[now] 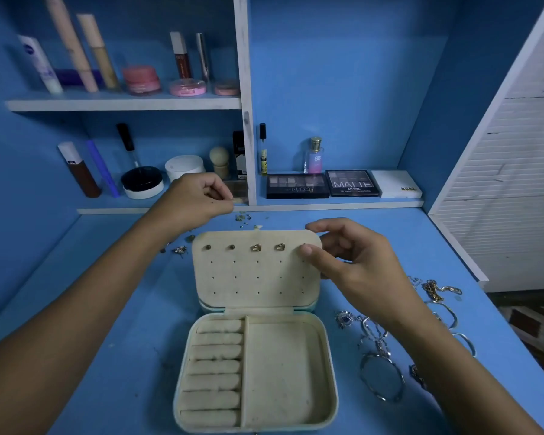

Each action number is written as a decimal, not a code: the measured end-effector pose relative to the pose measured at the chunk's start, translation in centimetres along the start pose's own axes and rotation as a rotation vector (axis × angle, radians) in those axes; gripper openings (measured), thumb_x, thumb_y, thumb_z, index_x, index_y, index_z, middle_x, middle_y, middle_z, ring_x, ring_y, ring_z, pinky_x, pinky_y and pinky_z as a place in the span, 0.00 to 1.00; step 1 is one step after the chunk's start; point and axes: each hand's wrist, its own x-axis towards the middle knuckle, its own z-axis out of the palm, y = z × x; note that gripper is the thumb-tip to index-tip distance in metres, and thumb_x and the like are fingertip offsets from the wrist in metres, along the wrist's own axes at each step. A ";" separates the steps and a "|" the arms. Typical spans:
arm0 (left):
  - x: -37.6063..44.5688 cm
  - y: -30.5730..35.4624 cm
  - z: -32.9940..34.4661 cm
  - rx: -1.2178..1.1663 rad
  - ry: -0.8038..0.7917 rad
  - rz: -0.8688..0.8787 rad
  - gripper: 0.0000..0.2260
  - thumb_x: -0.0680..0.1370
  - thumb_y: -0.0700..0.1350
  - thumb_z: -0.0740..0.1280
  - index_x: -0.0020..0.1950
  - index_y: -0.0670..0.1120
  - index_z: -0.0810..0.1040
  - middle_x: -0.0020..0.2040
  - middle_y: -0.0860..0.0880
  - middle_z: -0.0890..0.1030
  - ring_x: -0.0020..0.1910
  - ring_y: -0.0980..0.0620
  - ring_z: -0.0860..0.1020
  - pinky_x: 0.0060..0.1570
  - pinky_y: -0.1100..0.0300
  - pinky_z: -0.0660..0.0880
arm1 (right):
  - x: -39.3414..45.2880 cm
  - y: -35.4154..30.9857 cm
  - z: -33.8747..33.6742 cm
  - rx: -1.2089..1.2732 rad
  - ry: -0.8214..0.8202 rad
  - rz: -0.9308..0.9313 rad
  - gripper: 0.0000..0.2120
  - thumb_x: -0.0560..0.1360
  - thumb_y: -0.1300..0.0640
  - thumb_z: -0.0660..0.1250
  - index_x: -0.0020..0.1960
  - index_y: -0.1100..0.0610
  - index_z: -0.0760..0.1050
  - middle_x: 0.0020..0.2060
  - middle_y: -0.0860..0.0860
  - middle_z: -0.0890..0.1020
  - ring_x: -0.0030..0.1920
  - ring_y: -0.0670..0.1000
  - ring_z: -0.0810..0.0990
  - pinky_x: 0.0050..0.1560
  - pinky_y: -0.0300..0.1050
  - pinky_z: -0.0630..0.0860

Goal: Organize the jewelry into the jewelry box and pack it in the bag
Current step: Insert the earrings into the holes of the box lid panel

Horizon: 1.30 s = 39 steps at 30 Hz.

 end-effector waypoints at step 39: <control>-10.6 7.9 2.1 0.048 -0.809 0.273 0.03 0.76 0.46 0.71 0.47 0.49 0.84 0.41 0.56 0.83 0.40 0.62 0.80 0.42 0.71 0.73 | -6.8 3.0 -0.9 -0.117 -0.008 -0.463 0.08 0.67 0.65 0.79 0.43 0.63 0.81 0.42 0.55 0.84 0.45 0.58 0.84 0.39 0.58 0.78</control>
